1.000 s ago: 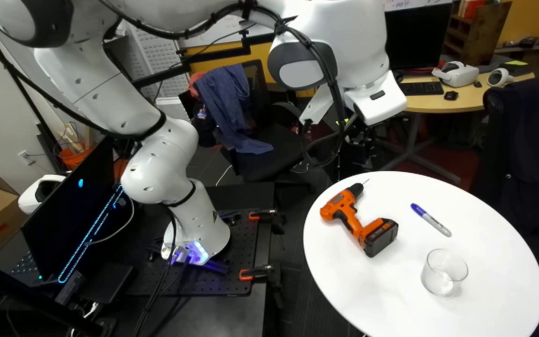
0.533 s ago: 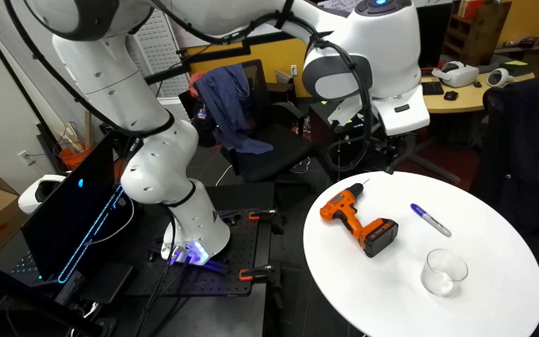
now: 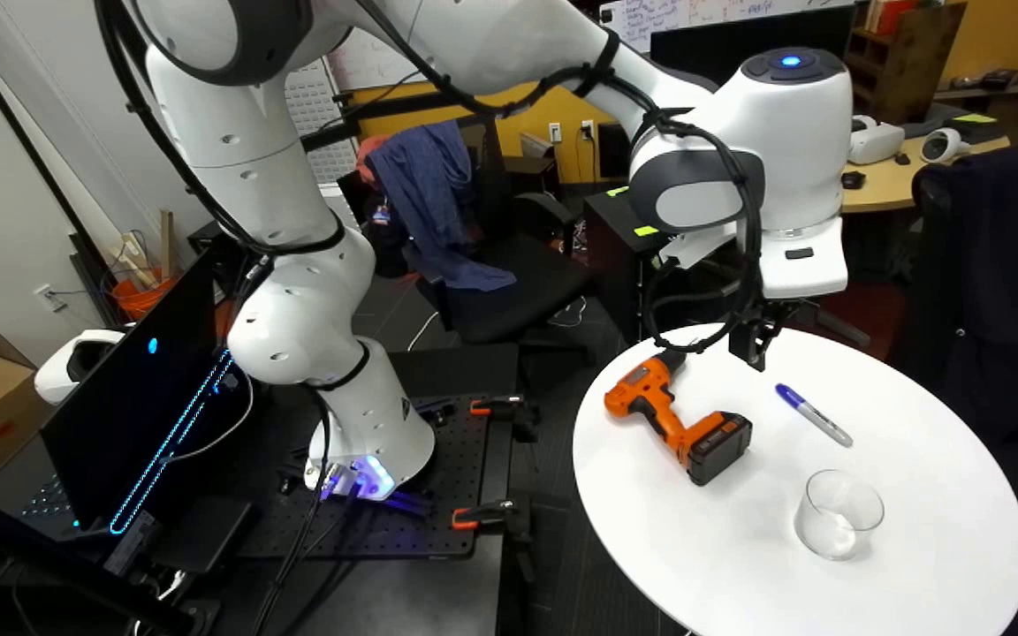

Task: Put the blue marker in the glass cup on the table

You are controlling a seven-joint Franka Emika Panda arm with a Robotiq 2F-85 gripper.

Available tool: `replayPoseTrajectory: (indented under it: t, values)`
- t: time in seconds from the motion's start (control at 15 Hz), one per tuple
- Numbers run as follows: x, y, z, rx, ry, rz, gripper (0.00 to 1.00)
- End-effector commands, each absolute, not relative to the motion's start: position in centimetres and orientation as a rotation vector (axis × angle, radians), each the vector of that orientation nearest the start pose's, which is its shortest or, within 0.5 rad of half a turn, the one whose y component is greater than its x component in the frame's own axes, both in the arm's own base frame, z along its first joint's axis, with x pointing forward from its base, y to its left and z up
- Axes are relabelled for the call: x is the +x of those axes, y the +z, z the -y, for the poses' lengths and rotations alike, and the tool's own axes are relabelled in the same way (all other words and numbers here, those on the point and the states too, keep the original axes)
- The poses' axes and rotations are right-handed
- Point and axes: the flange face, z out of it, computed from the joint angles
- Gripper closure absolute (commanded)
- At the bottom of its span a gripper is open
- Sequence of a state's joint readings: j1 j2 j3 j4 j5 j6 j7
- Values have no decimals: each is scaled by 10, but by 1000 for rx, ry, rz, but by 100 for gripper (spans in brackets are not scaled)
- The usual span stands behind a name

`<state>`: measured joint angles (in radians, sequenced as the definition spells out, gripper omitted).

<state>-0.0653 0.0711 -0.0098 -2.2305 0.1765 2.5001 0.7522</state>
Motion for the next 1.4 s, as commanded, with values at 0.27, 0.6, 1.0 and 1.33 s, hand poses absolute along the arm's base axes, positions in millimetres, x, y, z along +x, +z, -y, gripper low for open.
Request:
replayPoseTrajectory:
  t: [0.27,0.6,1.0,1.33]
  values:
    - [551,364,43,-2621,-226,-1360,0]
    - [553,361,51,-2619,-232,-1371,0]
    - [561,355,32,-2629,-236,-1324,0]
    - [585,349,4,-2561,-256,-1335,0]
